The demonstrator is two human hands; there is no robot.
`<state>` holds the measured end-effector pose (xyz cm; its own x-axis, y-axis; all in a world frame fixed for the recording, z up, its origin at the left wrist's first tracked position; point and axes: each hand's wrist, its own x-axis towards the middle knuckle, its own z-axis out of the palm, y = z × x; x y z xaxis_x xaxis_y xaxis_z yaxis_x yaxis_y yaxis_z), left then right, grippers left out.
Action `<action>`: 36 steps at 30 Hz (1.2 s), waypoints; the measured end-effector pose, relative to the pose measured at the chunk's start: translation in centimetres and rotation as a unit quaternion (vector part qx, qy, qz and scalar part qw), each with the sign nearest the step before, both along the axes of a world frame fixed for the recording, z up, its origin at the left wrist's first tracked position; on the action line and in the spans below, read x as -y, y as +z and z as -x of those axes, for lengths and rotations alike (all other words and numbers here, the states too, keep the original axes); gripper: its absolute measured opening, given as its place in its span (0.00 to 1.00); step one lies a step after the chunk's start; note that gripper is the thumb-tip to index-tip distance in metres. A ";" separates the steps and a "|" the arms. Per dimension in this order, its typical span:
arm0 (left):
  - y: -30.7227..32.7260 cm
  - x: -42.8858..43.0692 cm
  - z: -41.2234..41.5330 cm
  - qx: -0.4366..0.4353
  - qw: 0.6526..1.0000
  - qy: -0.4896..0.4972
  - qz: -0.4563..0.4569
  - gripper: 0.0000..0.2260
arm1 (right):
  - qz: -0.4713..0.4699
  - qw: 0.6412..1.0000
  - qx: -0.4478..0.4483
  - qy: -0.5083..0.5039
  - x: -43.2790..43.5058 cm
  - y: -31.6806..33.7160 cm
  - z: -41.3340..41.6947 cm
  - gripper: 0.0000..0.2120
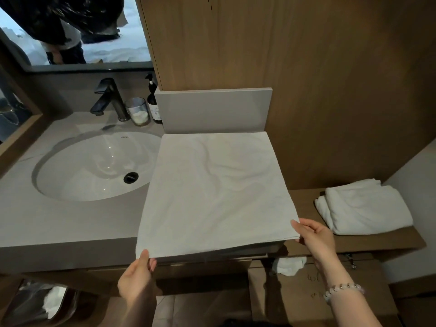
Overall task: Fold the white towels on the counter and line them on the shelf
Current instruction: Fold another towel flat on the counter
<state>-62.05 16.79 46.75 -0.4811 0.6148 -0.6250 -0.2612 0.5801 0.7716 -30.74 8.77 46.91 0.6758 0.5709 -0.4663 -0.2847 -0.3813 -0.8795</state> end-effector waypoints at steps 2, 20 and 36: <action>-0.1 -0.3 0.5 -0.002 1.000 -0.025 0.009 0.14 | 0.024 0.999 0.036 0.005 -0.1 -0.3 -0.1 0.05; -0.3 -13.5 -11.2 -0.560 0.538 -0.614 -0.142 0.43 | 0.180 0.730 0.518 0.409 -14.5 -0.2 1.9 0.31; -0.3 -17.1 -11.3 -0.569 0.582 -0.568 -0.121 0.30 | 0.123 0.731 0.557 0.373 -19.3 -0.1 1.6 0.29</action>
<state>-50.74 33.93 46.47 0.3037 0.9443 -0.1271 0.9452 -0.2818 0.1649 -32.37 28.06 46.84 0.2573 0.9662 -0.0135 0.9251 -0.2504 -0.2854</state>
